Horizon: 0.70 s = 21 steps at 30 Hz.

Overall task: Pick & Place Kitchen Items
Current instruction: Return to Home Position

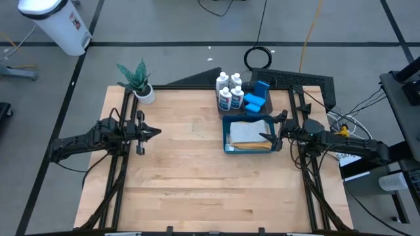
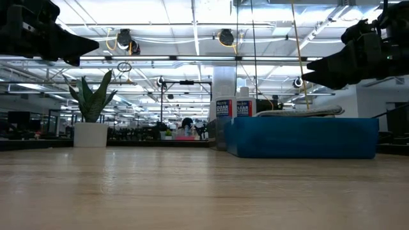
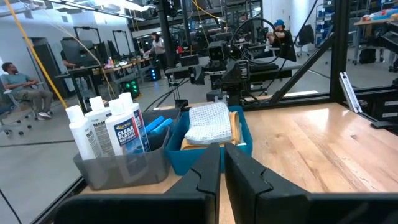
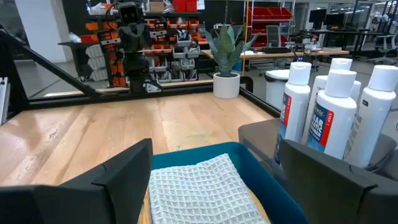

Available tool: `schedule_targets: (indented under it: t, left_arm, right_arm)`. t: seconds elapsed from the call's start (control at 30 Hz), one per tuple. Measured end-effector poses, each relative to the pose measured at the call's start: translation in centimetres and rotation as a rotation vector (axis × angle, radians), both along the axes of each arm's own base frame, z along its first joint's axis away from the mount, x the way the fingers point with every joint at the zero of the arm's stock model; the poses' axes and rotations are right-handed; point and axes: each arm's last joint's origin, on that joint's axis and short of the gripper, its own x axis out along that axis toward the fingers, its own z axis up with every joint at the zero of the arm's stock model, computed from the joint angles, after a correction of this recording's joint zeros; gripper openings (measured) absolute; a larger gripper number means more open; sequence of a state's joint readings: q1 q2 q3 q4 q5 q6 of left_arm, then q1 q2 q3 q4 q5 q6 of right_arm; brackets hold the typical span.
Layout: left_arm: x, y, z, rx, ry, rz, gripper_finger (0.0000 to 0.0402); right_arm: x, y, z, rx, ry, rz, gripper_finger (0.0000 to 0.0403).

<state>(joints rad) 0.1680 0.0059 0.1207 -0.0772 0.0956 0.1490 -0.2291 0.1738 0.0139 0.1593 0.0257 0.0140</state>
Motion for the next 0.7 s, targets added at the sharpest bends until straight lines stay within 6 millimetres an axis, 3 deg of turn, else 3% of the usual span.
schedule_targets:
  t: [0.47, 0.7]
  left_arm:
    - [0.0, 0.0, 0.0, 0.000, 0.000, 0.000, 0.0026]
    - [0.0, 0.0, 0.0, 0.000, 0.000, 0.000, 0.0026]
  right_arm:
    - [-0.5, 0.2, 0.7, 0.082, -0.109, 0.011, 0.0325]
    - [-1.0, 1.7, 1.6, 0.033, -0.198, 0.151, 0.0325]
